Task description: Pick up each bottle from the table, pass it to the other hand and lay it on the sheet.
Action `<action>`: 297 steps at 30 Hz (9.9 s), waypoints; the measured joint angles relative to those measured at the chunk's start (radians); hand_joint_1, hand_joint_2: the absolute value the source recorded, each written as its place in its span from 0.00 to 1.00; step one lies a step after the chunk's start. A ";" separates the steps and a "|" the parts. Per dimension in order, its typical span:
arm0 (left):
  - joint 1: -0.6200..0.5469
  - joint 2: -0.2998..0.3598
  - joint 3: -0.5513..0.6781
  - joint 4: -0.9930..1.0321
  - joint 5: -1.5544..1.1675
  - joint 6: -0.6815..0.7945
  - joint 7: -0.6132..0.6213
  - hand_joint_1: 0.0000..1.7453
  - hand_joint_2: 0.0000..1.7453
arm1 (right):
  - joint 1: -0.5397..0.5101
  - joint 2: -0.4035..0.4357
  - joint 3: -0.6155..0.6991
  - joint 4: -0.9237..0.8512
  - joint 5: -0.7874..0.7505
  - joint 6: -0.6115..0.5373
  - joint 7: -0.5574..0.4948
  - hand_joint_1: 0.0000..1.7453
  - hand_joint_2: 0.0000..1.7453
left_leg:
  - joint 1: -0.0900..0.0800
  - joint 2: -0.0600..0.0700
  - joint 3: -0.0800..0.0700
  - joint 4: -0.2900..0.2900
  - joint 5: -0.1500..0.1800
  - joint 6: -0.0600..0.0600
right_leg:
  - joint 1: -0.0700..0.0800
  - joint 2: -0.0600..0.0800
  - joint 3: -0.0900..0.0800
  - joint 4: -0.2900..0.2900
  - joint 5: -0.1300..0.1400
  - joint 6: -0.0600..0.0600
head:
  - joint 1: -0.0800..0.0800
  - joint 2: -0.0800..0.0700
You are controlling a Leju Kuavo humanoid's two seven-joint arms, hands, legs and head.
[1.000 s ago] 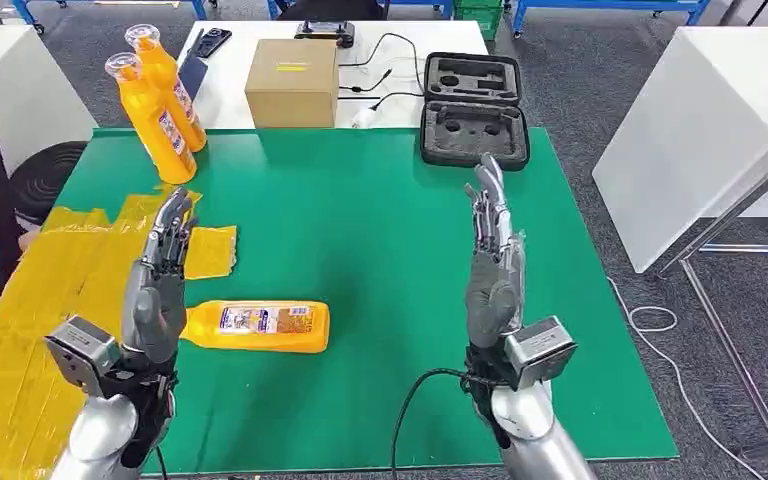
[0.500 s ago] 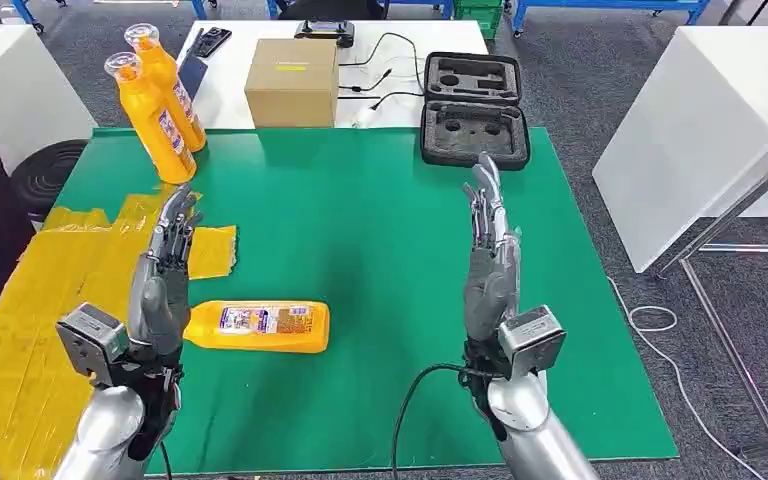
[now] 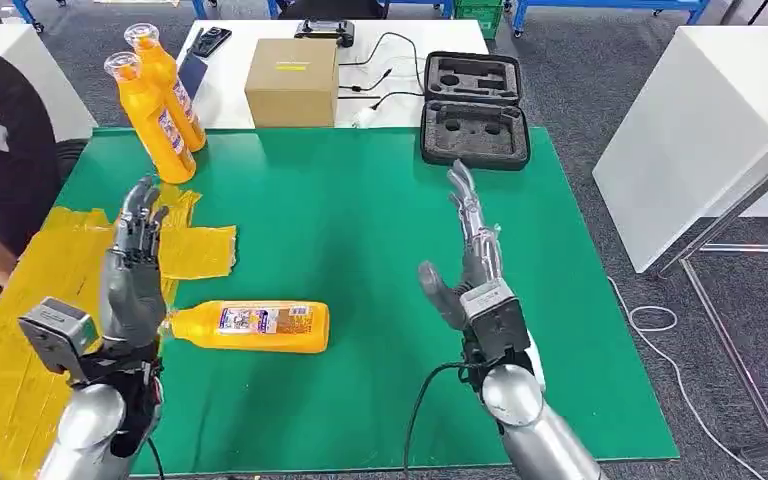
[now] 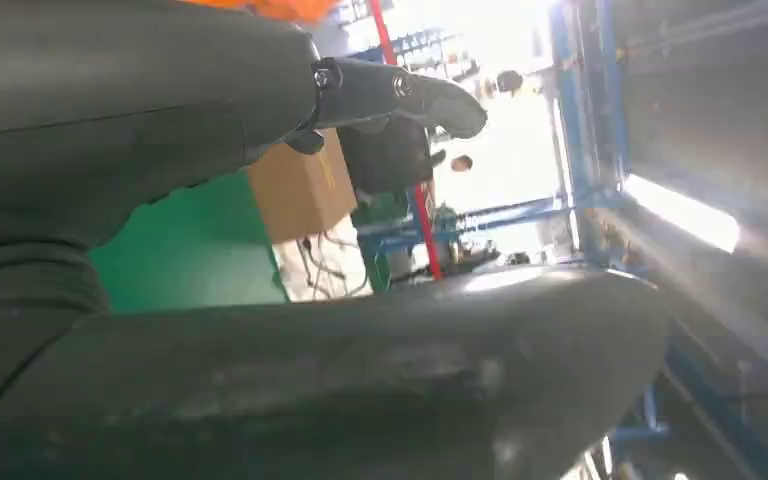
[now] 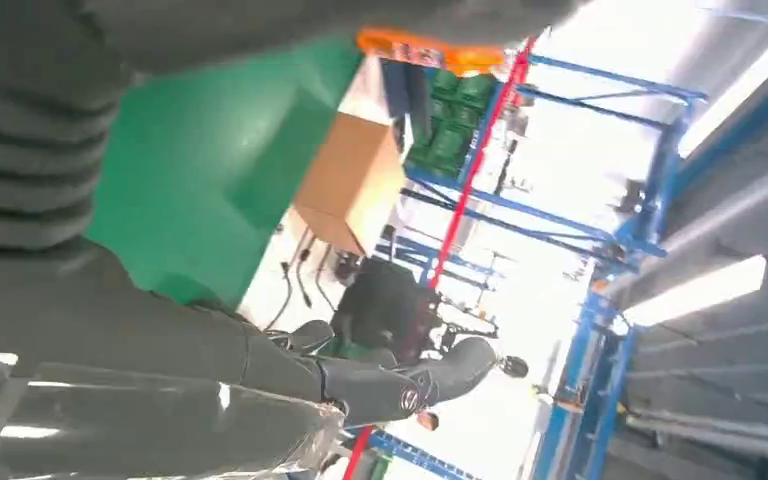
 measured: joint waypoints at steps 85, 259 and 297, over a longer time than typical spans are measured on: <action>-0.003 -0.033 0.167 -0.230 -0.048 -0.162 0.153 0.00 0.00 | -0.269 0.295 0.285 0.620 0.930 0.416 0.685 0.00 1.00 | 0.000 0.000 -0.002 0.000 0.001 -0.001 | 0.000 0.000 -0.004 0.001 0.000 0.000 | 0.000 0.000; -0.116 -0.098 0.033 -0.250 0.072 -0.248 0.142 0.00 0.00 | -0.417 0.181 0.365 0.645 1.083 0.805 0.697 0.00 0.00 | -0.001 0.000 -0.001 0.001 0.004 -0.002 | 0.000 0.000 -0.002 0.001 0.003 -0.002 | 0.000 0.000; -0.090 -0.023 0.057 -0.290 0.137 -0.227 0.124 0.00 0.00 | -0.267 0.225 0.035 0.076 0.632 0.423 0.567 0.00 0.00 | 0.000 0.001 -0.005 0.000 0.006 -0.003 | 0.000 0.001 -0.007 0.003 0.004 -0.001 | 0.000 0.000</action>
